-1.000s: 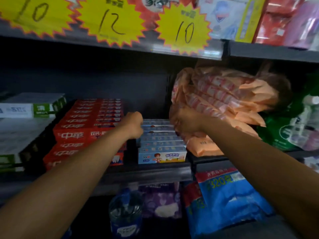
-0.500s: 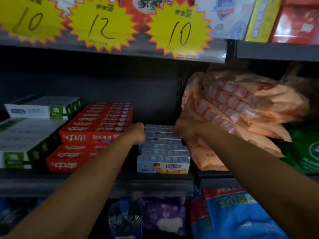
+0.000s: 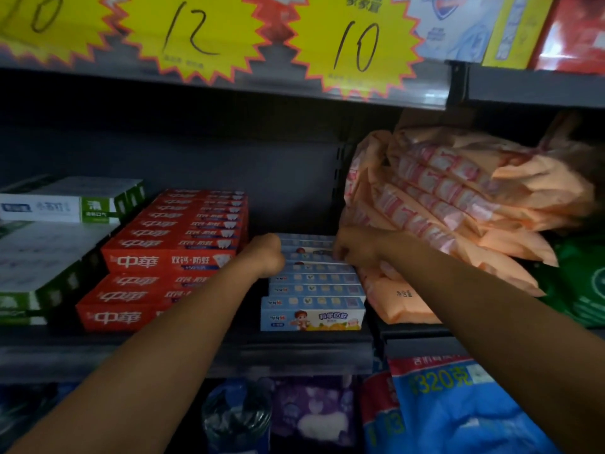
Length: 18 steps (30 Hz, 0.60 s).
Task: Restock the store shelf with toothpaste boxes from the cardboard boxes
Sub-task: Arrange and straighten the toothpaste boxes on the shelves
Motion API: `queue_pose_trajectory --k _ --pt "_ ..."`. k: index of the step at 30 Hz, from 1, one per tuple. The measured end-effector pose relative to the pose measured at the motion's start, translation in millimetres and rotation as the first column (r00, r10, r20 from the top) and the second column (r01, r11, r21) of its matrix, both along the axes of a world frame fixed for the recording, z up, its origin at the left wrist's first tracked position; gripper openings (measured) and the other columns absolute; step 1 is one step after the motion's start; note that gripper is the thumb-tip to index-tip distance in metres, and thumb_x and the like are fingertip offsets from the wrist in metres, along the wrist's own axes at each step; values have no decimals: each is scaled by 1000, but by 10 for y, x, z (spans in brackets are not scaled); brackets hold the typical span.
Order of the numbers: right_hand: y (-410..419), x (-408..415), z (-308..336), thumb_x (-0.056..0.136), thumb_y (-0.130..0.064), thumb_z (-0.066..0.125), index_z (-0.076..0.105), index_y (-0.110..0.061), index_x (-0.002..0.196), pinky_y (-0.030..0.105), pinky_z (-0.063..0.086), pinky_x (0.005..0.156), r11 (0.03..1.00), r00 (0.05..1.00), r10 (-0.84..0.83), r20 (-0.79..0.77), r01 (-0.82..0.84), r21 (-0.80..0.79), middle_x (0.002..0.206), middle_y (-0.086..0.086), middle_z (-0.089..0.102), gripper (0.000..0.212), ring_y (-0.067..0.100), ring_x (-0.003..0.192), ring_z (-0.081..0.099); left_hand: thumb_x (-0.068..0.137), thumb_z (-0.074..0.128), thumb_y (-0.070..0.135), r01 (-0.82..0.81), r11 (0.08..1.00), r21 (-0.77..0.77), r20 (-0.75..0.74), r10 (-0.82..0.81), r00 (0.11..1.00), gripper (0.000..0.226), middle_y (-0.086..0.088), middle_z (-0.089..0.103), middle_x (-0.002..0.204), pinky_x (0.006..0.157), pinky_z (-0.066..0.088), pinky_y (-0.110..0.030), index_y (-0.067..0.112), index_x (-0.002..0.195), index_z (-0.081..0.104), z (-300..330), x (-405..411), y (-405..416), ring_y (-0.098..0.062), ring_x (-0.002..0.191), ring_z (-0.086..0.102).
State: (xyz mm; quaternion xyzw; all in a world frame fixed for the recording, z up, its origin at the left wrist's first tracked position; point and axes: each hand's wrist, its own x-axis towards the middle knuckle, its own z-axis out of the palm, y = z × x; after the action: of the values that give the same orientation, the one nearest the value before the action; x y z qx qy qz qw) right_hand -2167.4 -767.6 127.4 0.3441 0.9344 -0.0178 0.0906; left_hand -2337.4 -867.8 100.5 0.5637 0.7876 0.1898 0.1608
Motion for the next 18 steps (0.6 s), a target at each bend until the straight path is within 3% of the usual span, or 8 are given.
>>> queue_pose_trajectory --k 7,12,15,18 --pt "-83 56 48 87 0 54 69 -9 109 39 51 91 1000 1000 12 21 -11 -18 110 5 66 28 23 101 61 94 49 9 30 1000 -5 -4 -30 1000 7 -8 59 98 70 43 -28 10 91 56 10 -1 -72 -20 87 57" --pt "-181 197 89 83 -4 60 69 -17 106 40 53 89 999 999 15 -38 -16 -35 107 -1 66 28 19 97 61 93 50 6 68 997 -44 -30 -70 997 12 -6 58 100 75 46 -29 10 100 59 46 10 -192 -20 93 58" --pt "-270 290 89 81 -15 69 67 -21 99 42 54 85 997 1000 22 -19 -23 -73 101 -4 63 19 17 93 60 92 51 3 105 993 -50 -42 -107 993 13 -5 60 97 71 46 -28 14 88 59 81 8 -291 -19 89 58" --pt "-372 328 84 80 -35 74 63 -26 102 28 47 80 991 997 32 71 -22 -130 99 -12 52 26 13 96 52 90 46 -3 152 982 -108 -45 -158 986 25 -1 55 82 61 42 -24 14 74 55 150 36 -420 -17 81 53"
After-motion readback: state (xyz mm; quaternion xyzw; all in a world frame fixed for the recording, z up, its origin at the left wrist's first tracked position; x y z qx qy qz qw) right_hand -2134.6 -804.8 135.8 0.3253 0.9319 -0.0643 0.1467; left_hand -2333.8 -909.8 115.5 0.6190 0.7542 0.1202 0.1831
